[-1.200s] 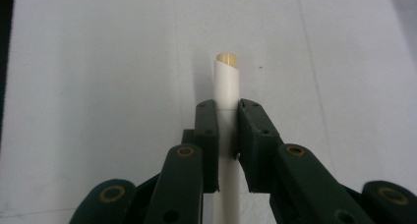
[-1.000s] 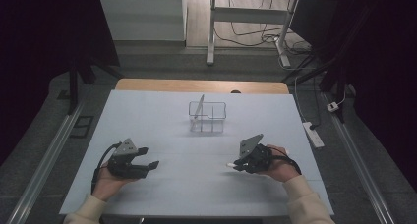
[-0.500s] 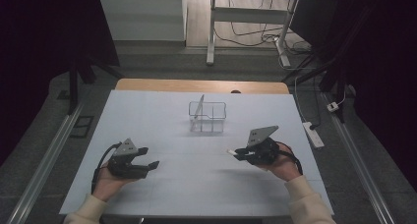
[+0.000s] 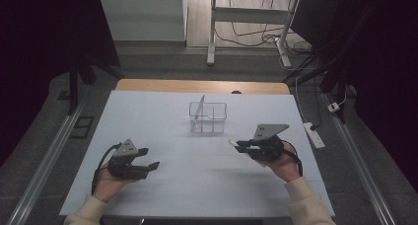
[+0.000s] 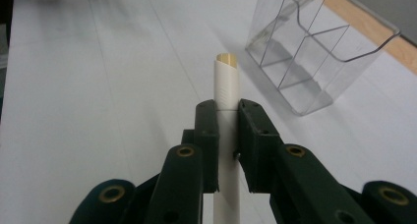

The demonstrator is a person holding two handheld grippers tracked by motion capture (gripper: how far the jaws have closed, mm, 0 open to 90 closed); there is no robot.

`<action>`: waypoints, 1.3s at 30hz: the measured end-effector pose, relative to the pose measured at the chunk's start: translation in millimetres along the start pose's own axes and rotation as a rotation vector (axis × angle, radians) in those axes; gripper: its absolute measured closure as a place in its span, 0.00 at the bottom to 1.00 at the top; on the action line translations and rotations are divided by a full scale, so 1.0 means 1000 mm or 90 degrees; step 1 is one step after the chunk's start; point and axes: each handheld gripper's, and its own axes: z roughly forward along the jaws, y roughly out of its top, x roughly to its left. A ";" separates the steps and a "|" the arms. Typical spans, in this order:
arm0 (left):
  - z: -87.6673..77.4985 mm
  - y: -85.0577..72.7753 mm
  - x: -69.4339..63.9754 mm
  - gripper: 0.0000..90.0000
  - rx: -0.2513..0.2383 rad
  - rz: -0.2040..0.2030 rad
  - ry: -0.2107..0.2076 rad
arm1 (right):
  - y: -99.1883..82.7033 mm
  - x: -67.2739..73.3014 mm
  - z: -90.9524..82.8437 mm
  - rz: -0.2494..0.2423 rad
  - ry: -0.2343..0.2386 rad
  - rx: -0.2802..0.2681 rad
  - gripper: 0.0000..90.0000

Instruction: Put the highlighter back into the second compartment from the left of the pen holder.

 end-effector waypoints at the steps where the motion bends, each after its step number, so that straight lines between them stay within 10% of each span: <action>1: 0.000 0.000 0.000 0.34 0.000 0.000 0.000 | 0.000 0.000 0.000 0.001 -0.005 -0.004 0.87; 39: -0.002 0.000 0.001 0.34 -0.007 0.000 0.000 | 0.036 -0.023 0.007 0.109 -0.132 -0.130 0.87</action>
